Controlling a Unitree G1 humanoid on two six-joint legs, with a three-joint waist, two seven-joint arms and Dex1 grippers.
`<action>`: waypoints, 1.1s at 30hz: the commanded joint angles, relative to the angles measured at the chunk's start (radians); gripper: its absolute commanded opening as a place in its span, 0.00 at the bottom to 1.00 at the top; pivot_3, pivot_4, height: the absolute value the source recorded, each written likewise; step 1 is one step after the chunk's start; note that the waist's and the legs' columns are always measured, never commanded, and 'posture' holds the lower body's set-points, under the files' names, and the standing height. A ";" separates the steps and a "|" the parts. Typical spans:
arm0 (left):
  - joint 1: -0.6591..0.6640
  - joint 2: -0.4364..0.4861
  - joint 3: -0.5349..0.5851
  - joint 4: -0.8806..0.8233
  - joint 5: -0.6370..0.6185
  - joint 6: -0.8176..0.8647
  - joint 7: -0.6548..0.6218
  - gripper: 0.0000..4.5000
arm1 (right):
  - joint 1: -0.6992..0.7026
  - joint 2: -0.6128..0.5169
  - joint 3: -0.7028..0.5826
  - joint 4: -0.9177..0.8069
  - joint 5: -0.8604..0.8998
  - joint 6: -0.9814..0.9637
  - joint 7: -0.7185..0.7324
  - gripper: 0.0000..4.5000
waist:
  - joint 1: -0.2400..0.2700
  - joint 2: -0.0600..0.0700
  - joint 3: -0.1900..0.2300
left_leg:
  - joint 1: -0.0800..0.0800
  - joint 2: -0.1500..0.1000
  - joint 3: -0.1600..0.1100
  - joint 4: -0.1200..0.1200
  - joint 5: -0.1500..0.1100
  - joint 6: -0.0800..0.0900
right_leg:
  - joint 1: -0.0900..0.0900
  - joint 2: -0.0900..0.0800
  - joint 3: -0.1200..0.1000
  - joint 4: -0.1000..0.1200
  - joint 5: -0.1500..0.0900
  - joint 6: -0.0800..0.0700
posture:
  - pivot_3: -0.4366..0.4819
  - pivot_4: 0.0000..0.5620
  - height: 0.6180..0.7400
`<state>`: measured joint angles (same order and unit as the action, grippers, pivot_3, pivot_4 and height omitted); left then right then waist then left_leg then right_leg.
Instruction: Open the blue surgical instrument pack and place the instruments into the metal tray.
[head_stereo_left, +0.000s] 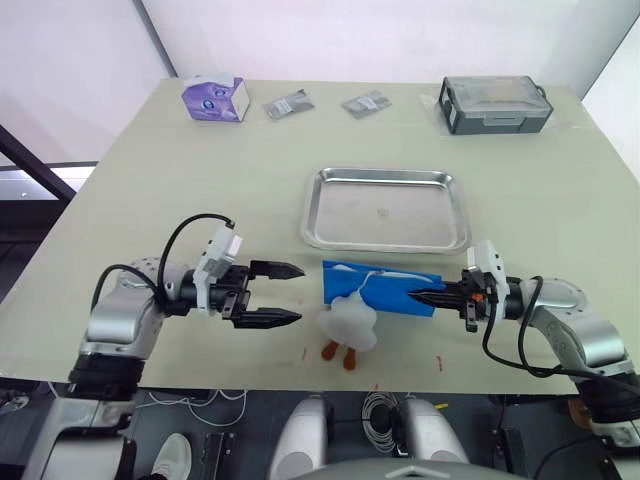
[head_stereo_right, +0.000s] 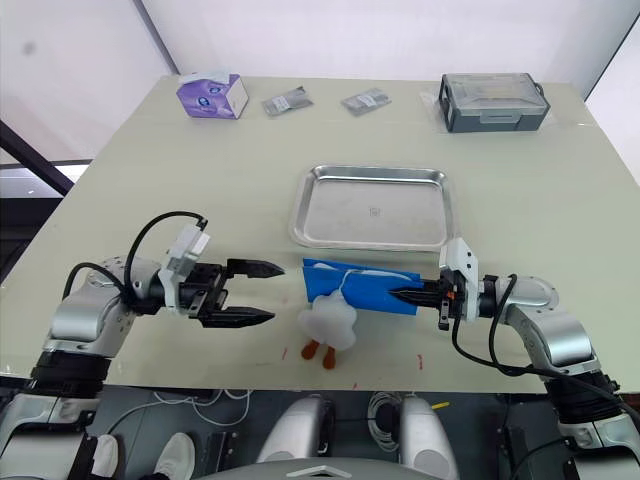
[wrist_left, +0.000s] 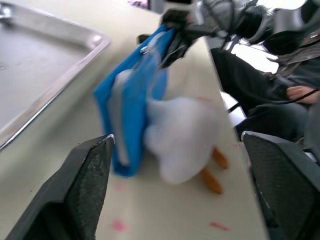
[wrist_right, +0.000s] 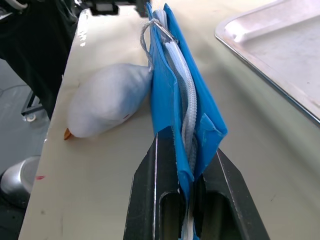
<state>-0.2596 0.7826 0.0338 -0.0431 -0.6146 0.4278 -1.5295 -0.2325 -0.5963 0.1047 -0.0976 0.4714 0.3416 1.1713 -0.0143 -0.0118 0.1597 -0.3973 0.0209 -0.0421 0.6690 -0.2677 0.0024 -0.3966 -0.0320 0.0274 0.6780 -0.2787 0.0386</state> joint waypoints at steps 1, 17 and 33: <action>0.043 -0.015 -0.025 -0.134 -0.024 0.024 0.037 0.99 | -0.011 -0.011 -0.011 0.000 -0.011 -0.024 0.010 0.00 | 0.000 0.000 0.000 | 0.000 0.000 0.000 0.000 0.000 0.000 | 0.000 0.000 0.000 0.000 0.000 0.000 | 0.48 0.27 1.00; 0.043 -0.218 -0.290 0.063 0.358 -0.340 0.249 0.73 | 0.001 -0.011 -0.016 -0.010 -0.019 -0.037 0.008 0.00 | 0.001 0.001 -0.001 | 0.001 -0.003 0.004 0.000 0.000 0.000 | 0.000 0.000 0.001 0.000 0.000 0.000 | 0.48 0.27 1.00; -0.001 -0.084 -0.026 -0.143 0.039 -0.126 0.234 0.00 | 0.009 -0.011 -0.006 0.010 -0.032 -0.071 0.019 0.00 | 0.000 0.001 0.000 | 0.001 -0.002 0.001 0.000 0.000 0.000 | 0.000 0.000 0.000 0.000 0.000 0.000 | 0.48 0.27 1.00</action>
<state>-0.2492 0.6732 -0.0549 -0.1336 -0.5179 0.2684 -1.2870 -0.2233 -0.5958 0.1053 -0.0802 0.4483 0.2844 1.1824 -0.0140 -0.0107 0.1596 -0.3965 0.0190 -0.0408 0.6688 -0.2676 0.0024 -0.3965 -0.0315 0.0278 0.6784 -0.2787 0.0386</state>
